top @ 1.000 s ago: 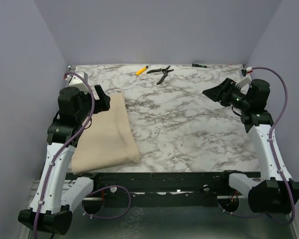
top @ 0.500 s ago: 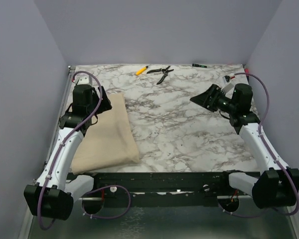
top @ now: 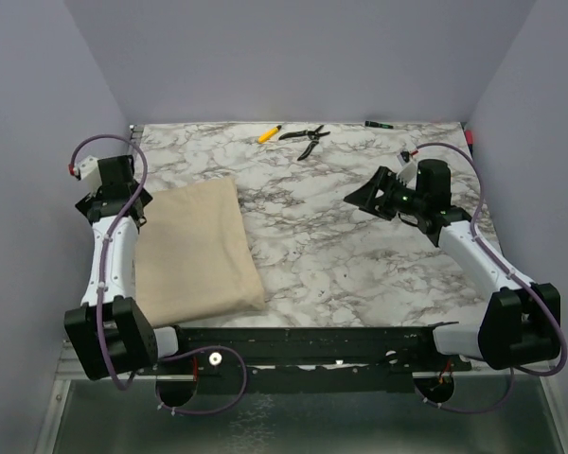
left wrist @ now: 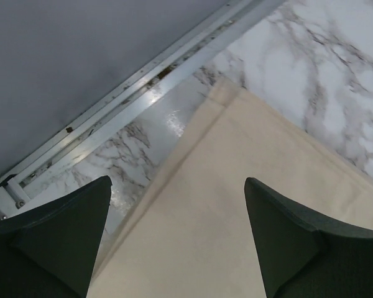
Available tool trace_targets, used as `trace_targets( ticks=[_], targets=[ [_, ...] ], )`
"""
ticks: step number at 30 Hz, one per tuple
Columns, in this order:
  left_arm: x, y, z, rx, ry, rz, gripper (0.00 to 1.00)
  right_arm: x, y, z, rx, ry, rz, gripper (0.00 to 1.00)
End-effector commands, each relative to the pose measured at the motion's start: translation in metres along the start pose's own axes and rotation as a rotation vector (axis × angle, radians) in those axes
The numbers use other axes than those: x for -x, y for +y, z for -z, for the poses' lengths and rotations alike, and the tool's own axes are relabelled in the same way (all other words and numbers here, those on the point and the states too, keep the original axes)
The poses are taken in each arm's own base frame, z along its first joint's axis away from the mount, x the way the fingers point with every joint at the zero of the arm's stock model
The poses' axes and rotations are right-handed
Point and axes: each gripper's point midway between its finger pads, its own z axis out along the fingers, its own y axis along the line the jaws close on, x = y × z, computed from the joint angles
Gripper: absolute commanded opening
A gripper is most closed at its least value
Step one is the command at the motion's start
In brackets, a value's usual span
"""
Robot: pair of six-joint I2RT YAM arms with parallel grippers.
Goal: Open and lay out the surgical kit
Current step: Move the surgical kit at the center of the board.
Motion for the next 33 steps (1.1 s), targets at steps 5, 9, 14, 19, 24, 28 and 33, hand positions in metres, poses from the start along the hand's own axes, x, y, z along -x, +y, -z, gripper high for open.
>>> trace_targets(
  ticks=[5,9,14,19,24,28,33],
  targets=[
    [-0.03,0.039,-0.059,0.1,0.13,0.298,0.89,0.004,-0.01,0.005,-0.085,-0.028,0.037,0.78],
    [-0.053,0.049,-0.068,0.145,0.155,0.302,0.89,-0.002,-0.019,0.01,-0.126,-0.039,0.023,0.79],
    [-0.08,0.053,-0.077,0.154,0.23,0.235,0.9,-0.007,-0.022,0.008,-0.126,-0.021,0.011,0.79],
    [-0.102,-0.002,-0.082,-0.129,0.392,0.224,0.84,-0.008,-0.023,0.006,-0.125,-0.013,0.002,0.78],
    [-0.109,-0.057,-0.075,-0.395,0.491,0.24,0.77,-0.01,-0.026,0.004,-0.117,-0.025,-0.019,0.78],
    [-0.108,-0.105,-0.068,-0.531,0.513,0.158,0.76,-0.017,-0.033,-0.003,-0.108,-0.022,-0.043,0.78],
    [-0.115,-0.177,-0.056,-0.665,0.529,0.015,0.73,-0.017,-0.043,-0.013,-0.121,-0.009,-0.049,0.78]
  ],
)
